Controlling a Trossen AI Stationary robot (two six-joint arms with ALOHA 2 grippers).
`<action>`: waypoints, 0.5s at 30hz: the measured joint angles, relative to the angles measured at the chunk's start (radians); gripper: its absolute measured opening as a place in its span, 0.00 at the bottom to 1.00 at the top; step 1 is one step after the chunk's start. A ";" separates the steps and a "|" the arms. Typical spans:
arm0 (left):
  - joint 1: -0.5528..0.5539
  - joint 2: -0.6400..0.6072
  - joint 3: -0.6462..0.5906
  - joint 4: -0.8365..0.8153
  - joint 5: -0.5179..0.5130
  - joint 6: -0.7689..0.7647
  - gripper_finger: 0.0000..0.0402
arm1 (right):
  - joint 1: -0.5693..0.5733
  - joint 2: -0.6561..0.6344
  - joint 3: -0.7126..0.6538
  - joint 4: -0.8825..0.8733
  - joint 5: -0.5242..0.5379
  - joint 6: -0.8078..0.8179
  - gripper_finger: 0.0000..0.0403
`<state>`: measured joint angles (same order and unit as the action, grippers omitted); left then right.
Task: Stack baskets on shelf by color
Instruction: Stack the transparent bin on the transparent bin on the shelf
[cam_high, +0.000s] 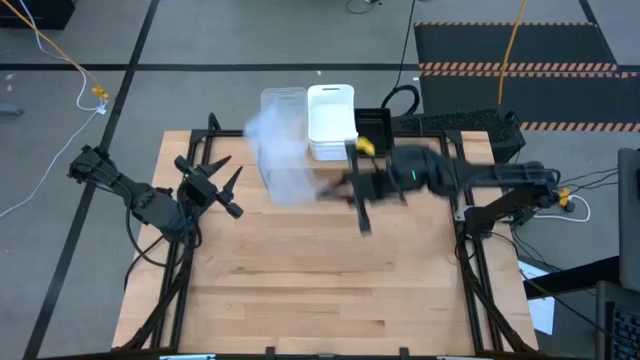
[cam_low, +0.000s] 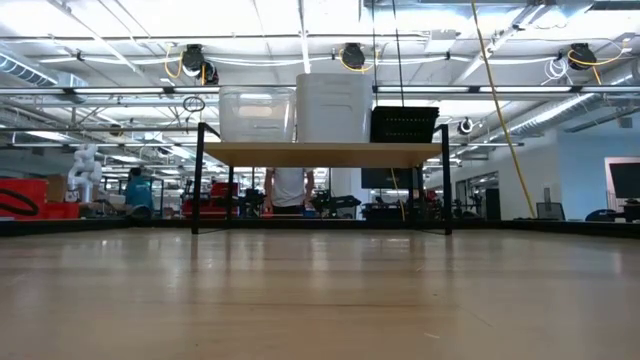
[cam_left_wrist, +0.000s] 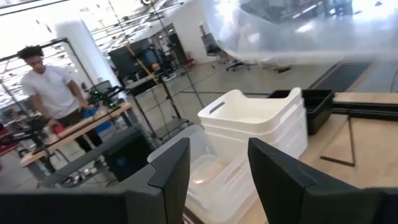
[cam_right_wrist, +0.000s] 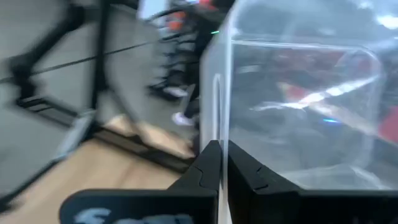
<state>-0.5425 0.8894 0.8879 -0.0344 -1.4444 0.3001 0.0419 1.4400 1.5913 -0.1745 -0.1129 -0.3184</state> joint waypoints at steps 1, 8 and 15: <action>0.009 0.002 0.000 -0.022 0.000 -0.022 0.41 | -0.046 0.019 0.033 -0.001 -0.013 0.000 0.00; 0.120 0.002 0.000 -0.112 0.000 -0.109 0.41 | -0.300 0.230 0.257 -0.002 -0.142 0.035 0.00; 0.218 0.002 0.000 -0.214 0.000 -0.171 0.41 | -0.428 0.447 0.471 -0.114 -0.259 0.074 0.00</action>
<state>-0.3245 0.8909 0.8879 -0.2488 -1.4442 0.1288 -0.3863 1.8871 2.0620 -0.2882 -0.3722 -0.2444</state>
